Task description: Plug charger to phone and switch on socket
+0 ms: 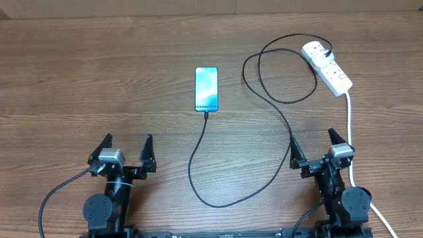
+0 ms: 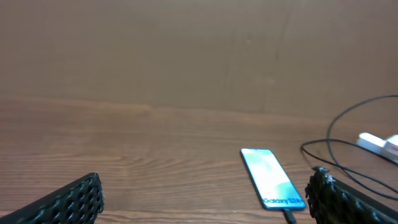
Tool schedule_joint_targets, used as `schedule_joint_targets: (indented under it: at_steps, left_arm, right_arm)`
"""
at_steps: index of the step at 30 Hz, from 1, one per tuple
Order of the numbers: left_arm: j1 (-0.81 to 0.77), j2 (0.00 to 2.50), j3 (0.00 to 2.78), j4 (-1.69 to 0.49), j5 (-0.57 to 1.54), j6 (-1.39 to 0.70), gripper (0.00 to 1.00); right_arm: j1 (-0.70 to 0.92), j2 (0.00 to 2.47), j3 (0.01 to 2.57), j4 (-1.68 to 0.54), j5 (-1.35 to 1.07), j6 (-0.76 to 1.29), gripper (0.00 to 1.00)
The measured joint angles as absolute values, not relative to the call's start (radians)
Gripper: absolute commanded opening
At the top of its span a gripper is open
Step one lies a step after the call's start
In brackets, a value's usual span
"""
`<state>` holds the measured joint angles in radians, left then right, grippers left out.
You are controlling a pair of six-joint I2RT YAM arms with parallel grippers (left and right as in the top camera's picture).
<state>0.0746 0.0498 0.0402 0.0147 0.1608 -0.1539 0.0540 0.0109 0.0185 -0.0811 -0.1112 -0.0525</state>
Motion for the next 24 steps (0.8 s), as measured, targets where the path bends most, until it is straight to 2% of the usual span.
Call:
schedule_joint_targets:
  at_steps: [8, 14, 24]
  left_arm:
    - [0.086, 0.017, 0.012, 0.023, 0.092, -0.136, 1.0]
    - [0.086, 0.015, 0.009, -0.075, 0.015, -0.115, 1.0]
    - [0.085, 0.015, 0.009, -0.078, -0.012, -0.048, 1.0]
  right_arm:
    - [0.054, 0.011, 0.019, -0.081, -0.112, -0.052, 1.0]
    - [0.054, 0.011, 0.019, -0.081, -0.111, -0.052, 1.0]
    - [0.054, 0.011, 0.019, -0.081, -0.111, -0.052, 1.0]
